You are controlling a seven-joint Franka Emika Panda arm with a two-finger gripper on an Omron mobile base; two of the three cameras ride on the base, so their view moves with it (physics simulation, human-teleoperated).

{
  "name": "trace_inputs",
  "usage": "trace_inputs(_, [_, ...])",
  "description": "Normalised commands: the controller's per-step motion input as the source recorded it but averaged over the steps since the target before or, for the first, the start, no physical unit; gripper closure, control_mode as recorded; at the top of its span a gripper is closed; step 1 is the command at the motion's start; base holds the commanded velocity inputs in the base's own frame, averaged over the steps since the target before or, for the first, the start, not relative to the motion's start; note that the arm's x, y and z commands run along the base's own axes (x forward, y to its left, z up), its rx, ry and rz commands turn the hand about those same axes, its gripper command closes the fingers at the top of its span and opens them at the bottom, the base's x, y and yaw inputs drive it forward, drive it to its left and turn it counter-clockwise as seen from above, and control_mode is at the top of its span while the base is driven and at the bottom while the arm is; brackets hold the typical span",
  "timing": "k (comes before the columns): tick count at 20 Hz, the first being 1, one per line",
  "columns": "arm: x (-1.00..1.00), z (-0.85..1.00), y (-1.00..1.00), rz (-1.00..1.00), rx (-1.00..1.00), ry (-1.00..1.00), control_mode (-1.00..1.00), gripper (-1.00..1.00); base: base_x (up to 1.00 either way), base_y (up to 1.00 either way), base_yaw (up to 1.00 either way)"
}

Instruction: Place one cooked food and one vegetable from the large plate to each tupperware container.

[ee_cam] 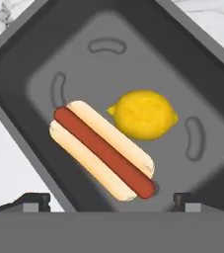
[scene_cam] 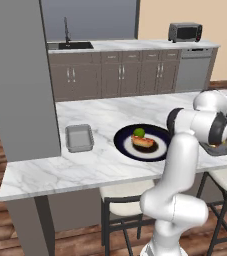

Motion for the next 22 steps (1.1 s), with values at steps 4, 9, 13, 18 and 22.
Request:
trace_inputs(4, [-0.16, 0.29, 0.99, 0.10, 0.00, 0.00, -1.00, -1.00, 0.00, 0.00, 0.00])
trace_inputs(9, [-0.10, 0.19, 0.99, 0.17, -0.03, 0.02, -1.00, -1.00, 0.00, 0.00, 0.00])
trace_inputs(13, [-0.09, 0.06, 0.86, 0.22, -0.09, 0.03, -1.00, -1.00, 0.00, 0.00, 0.00])
trace_inputs(18, [-0.01, 0.00, 0.68, 0.21, -0.15, 0.04, -1.00, -1.00, 0.00, 0.00, 0.00])
trace_inputs(22, [0.00, 0.00, 0.52, 0.24, -0.17, 0.01, -1.00, -1.00, 0.00, 0.00, 0.00])
